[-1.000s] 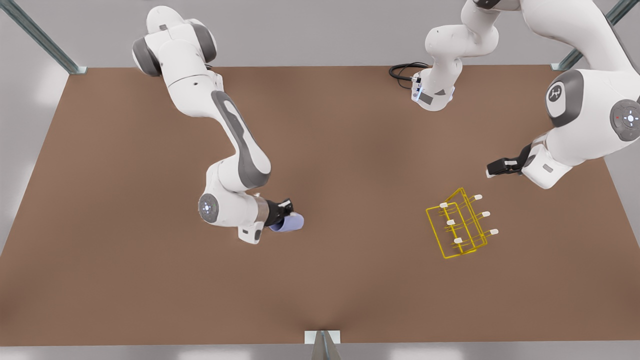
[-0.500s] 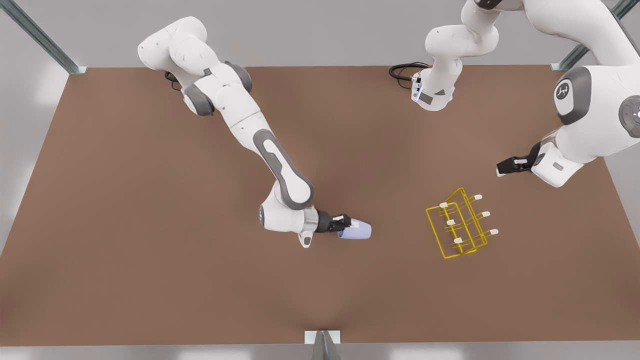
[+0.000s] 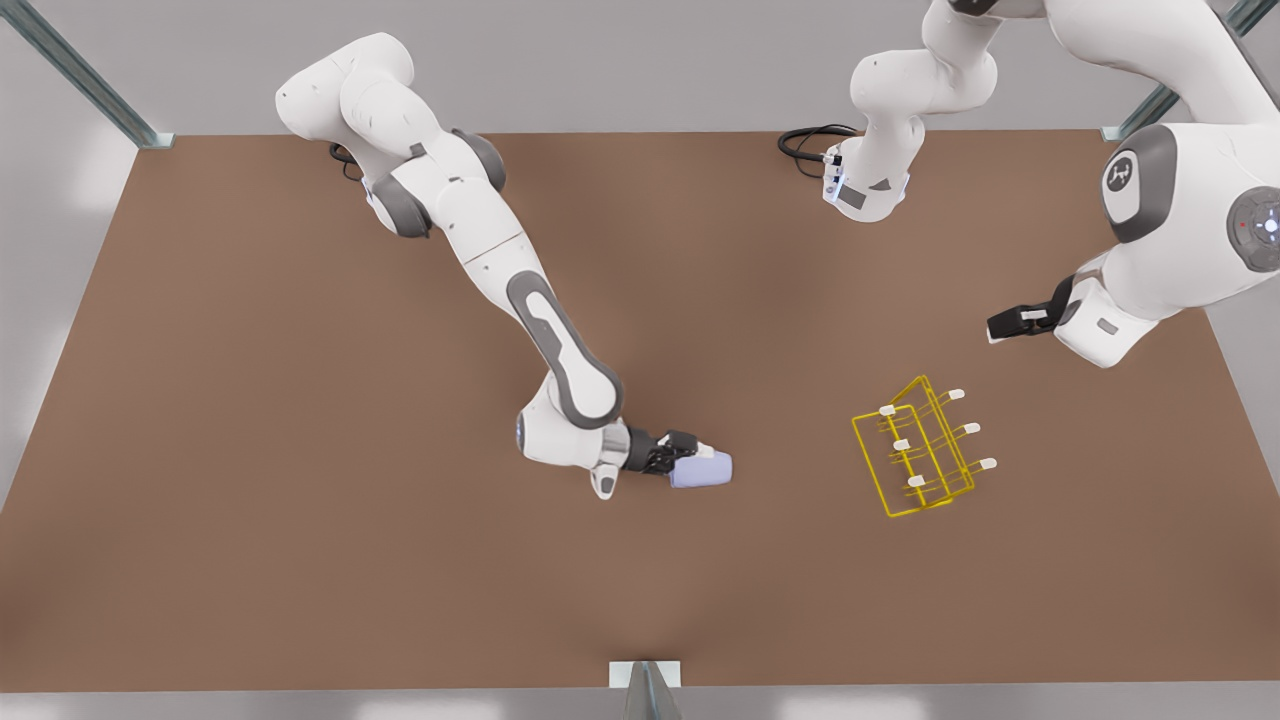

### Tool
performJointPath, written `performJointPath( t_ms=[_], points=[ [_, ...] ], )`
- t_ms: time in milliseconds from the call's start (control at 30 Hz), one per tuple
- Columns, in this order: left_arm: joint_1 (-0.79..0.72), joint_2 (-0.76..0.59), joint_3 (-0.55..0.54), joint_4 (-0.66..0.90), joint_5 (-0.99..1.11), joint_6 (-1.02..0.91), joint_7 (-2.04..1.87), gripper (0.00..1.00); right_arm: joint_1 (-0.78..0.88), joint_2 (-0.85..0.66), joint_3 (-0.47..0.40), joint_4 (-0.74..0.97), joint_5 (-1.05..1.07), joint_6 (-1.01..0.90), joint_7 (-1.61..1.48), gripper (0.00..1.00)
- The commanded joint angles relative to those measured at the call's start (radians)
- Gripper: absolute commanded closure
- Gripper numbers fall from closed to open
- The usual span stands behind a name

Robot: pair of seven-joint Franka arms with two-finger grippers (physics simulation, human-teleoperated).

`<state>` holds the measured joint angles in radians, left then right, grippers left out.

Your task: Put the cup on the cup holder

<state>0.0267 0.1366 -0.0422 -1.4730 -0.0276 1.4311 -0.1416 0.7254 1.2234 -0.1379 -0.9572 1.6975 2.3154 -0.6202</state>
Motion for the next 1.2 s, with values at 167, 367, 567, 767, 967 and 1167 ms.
performJointPath(
  t_ms=[167, 367, 567, 767, 967, 1167],
  points=[
    [-0.021, 0.003, 0.005, -0.009, 0.003, -0.003, -0.049, 0.0, -0.02, -0.01, 0.0, -0.031, 0.001, -0.01, -0.167, 0.0],
    [-0.203, 0.063, -0.002, -0.021, 0.02, 0.02, -0.664, 0.0, -0.04, -0.064, 0.0, -0.087, -0.009, -0.027, -0.168, 0.0],
    [-0.292, 0.184, -0.021, -0.026, -0.05, 0.279, -1.431, 0.0, -0.103, -0.177, 0.0, -0.256, -0.099, -0.125, -0.171, 0.0],
    [-0.375, 0.328, -0.025, -0.052, 0.008, 0.653, -1.946, 0.0, -0.383, -0.375, -0.06, -0.308, -1.057, -0.858, 0.06, 0.0],
    [-0.41, 0.472, -0.024, 0.032, 0.0, 0.744, -2.335, 0.0, -0.408, -0.8, -0.088, -0.302, -1.529, -1.025, 0.451, 0.0],
    [-0.413, 0.554, -0.041, 0.118, 0.005, 0.741, -2.435, 0.0, -0.408, -1.025, -0.032, -0.342, -1.648, -1.108, 0.741, 0.0]
  ],
)
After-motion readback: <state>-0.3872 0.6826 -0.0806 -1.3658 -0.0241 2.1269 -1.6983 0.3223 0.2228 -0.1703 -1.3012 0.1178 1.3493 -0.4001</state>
